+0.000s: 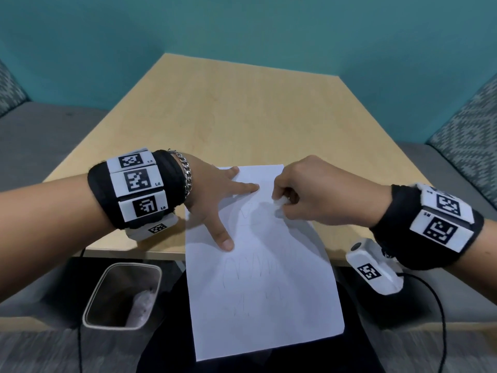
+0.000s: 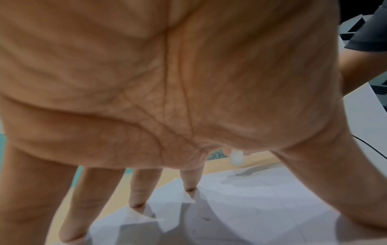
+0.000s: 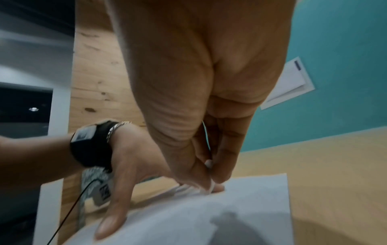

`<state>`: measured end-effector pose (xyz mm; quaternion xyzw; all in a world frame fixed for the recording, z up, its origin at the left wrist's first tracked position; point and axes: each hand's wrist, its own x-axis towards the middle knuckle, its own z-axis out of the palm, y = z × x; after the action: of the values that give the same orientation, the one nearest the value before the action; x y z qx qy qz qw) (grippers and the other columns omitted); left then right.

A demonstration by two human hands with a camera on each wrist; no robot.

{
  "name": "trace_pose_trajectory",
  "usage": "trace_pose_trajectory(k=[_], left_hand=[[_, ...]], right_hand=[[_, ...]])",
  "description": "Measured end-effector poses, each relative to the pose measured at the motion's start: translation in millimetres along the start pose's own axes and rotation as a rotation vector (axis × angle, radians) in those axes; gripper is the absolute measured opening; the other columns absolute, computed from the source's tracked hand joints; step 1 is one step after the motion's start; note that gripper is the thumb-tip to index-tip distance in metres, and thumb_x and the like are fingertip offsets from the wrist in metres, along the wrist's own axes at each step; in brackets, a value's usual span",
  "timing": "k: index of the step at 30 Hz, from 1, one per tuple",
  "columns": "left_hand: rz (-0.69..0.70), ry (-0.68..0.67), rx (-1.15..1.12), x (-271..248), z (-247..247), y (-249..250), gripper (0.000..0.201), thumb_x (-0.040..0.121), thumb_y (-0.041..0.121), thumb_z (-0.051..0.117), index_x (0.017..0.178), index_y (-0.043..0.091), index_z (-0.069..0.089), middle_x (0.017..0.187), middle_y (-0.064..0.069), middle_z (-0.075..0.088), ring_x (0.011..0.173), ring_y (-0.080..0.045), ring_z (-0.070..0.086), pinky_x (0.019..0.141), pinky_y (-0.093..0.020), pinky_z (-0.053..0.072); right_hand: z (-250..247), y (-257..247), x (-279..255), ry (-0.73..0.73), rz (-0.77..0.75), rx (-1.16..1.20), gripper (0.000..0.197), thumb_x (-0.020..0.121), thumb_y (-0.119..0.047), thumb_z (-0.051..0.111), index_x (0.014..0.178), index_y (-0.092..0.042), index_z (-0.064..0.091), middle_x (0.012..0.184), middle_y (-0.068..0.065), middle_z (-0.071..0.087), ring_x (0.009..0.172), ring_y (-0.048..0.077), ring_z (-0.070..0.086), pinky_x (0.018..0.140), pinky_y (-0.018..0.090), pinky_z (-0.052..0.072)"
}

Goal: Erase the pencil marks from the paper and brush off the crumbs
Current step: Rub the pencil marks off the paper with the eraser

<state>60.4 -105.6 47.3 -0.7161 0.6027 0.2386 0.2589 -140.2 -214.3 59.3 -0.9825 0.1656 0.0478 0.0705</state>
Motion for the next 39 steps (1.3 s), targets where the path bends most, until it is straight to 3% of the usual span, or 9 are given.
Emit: trace_pose_trajectory(k=[5, 9, 11, 13, 16, 24, 28, 32, 39], left_hand=[[-0.017, 0.052, 0.011, -1.6, -0.3, 0.2, 0.13, 0.057, 0.1, 0.063, 0.161, 0.056, -0.002, 0.165, 0.003, 0.018, 0.139, -0.027, 0.048, 0.111, -0.05, 0.044], [0.046, 0.176, -0.002, -2.1, 2.6, -9.2, 0.114, 0.056, 0.096, 0.069, 0.151, 0.048, 0.029, 0.141, 0.011, 0.039, 0.131, -0.022, 0.046, 0.103, -0.051, 0.049], [0.107, 0.168, 0.019, 2.3, 7.8, -14.9, 0.124, 0.057, 0.096, 0.069, 0.158, 0.042, 0.021, 0.156, 0.016, 0.032, 0.143, -0.023, 0.039, 0.112, -0.052, 0.043], [0.084, 0.113, 0.054, 2.9, 11.7, -16.3, 0.134, 0.062, 0.096, 0.065, 0.165, 0.043, -0.001, 0.173, 0.017, 0.007, 0.159, -0.029, 0.015, 0.124, -0.057, 0.026], [0.037, 0.091, 0.052, 0.4, 13.2, -14.4, 0.136, 0.062, 0.098, 0.06, 0.163, 0.046, -0.016, 0.172, 0.021, -0.016, 0.162, -0.029, -0.011, 0.128, -0.063, 0.003], [0.043, 0.083, 0.034, 5.4, 15.1, -18.9, 0.143, 0.055, 0.103, 0.058, 0.162, 0.046, -0.019, 0.171, 0.024, -0.018, 0.162, -0.028, -0.013, 0.126, -0.066, -0.001], [0.037, 0.086, 0.055, 7.1, 14.3, -17.2, 0.143, 0.057, 0.102, 0.058, 0.163, 0.044, -0.019, 0.172, 0.022, -0.017, 0.162, -0.029, -0.011, 0.126, -0.065, -0.002], [0.042, 0.083, 0.049, 8.1, 15.2, -18.8, 0.145, 0.053, 0.105, 0.055, 0.162, 0.046, -0.019, 0.172, 0.023, -0.017, 0.162, -0.027, -0.01, 0.126, -0.066, -0.002], [0.04, 0.084, 0.04, 9.6, 16.7, -19.6, 0.145, 0.051, 0.107, 0.054, 0.161, 0.048, -0.019, 0.171, 0.025, -0.017, 0.163, -0.027, -0.008, 0.126, -0.067, -0.001]], right_hand=[[6.0, 4.2, -22.9, -0.064, 0.098, 0.066, 0.014, 0.085, -0.029, 0.071, 0.098, -0.024, 0.075, 0.08, -0.013, 0.066, 0.075, 0.003, 0.062, 0.065, 0.026, 0.054], [14.4, 9.7, -29.8, -0.087, 0.167, 0.125, 0.017, 0.085, -0.029, 0.075, 0.101, -0.026, 0.074, 0.08, -0.013, 0.066, 0.074, 0.005, 0.064, 0.066, 0.029, 0.057], [10.5, 13.1, -28.7, -0.107, 0.17, 0.143, 0.016, 0.084, -0.03, 0.077, 0.099, -0.025, 0.075, 0.076, -0.011, 0.069, 0.071, 0.006, 0.066, 0.065, 0.028, 0.057], [5.6, 12.8, -24.1, -0.114, 0.146, 0.132, 0.015, 0.084, -0.031, 0.078, 0.097, -0.024, 0.076, 0.074, -0.011, 0.07, 0.071, 0.005, 0.065, 0.064, 0.025, 0.055], [2.2, 8.4, -8.0, -0.036, 0.09, 0.104, 0.015, 0.085, -0.03, 0.076, 0.098, -0.022, 0.076, 0.079, -0.013, 0.068, 0.075, 0.002, 0.063, 0.066, 0.025, 0.054], [19.4, -2.6, 22.6, 0.015, 0.06, -0.007, 0.019, 0.084, -0.024, 0.064, 0.102, -0.021, 0.07, 0.085, -0.008, 0.057, 0.085, 0.023, 0.061, 0.074, 0.04, 0.057], [23.4, -14.6, 14.4, -0.055, -0.056, -0.087, 0.013, 0.088, -0.022, 0.06, 0.099, -0.024, 0.067, 0.095, -0.005, 0.058, 0.088, 0.025, 0.06, 0.076, 0.041, 0.055], [12.5, -6.1, 25.9, -0.007, 0.009, -0.097, 0.017, 0.087, -0.017, 0.058, 0.08, -0.029, 0.048, 0.085, -0.006, 0.05, 0.081, 0.026, 0.056, 0.071, 0.042, 0.054], [14.7, -18.6, 15.2, -0.115, -0.121, -0.137, 0.018, 0.09, -0.021, 0.06, 0.086, -0.032, 0.047, 0.08, -0.014, 0.04, 0.078, 0.018, 0.047, 0.066, 0.032, 0.042]])
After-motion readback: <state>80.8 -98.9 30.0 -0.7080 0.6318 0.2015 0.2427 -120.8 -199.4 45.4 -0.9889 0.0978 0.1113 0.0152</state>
